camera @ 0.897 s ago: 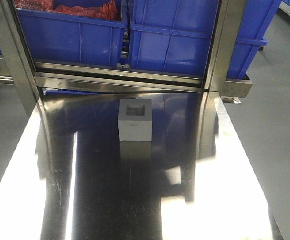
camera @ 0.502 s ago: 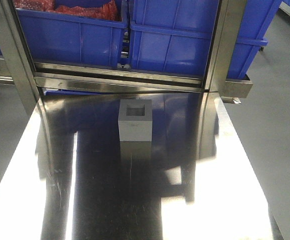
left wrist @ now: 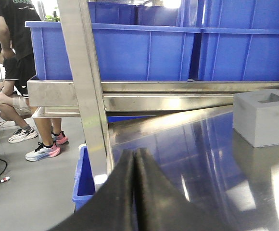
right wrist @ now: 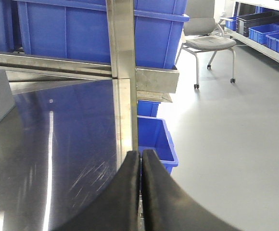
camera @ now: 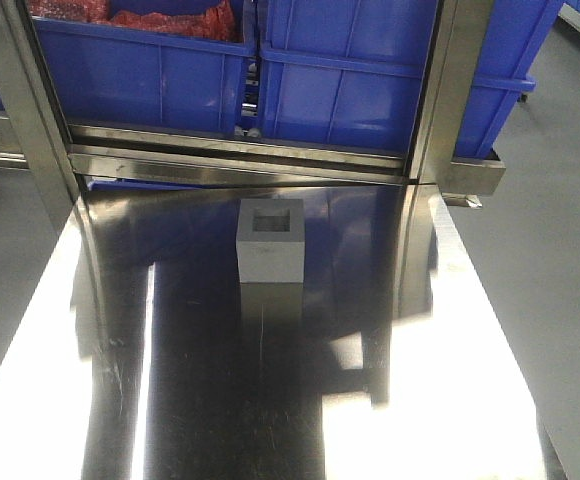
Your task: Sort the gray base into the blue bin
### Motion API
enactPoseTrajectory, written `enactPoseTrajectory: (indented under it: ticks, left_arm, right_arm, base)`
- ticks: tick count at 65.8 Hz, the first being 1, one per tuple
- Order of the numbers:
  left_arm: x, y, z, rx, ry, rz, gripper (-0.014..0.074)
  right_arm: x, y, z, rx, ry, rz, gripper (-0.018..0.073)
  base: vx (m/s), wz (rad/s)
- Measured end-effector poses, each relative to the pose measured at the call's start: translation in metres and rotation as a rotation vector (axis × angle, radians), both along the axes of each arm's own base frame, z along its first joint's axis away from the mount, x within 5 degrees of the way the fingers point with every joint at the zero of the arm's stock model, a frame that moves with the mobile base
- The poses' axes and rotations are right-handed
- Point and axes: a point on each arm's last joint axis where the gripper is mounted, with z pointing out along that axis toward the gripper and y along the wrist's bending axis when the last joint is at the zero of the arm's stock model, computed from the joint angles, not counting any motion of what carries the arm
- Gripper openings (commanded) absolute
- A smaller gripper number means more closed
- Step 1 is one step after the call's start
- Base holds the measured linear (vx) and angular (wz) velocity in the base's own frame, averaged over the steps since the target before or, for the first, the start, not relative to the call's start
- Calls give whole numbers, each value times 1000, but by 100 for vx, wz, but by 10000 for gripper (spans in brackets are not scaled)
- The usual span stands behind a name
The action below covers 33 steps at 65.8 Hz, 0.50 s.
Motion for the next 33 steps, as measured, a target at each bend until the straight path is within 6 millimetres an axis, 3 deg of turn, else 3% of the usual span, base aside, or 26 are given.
enactPoseTrajectory:
  ticks: [22, 28, 33]
  left_arm:
    - [0, 0, 2, -1, -23, 0, -6]
    - [-1, 0, 11, -2, -59, 0, -6]
    - [-5, 0, 32, -4, -109, 0, -6]
  right_arm:
    - [0, 0, 0, 0, 0, 0, -5]
    - [0, 0, 0, 0, 0, 0, -5]
    - [0, 0, 0, 0, 0, 0, -5]
  base:
    - [0, 0]
    - [0, 0]
    - [0, 0]
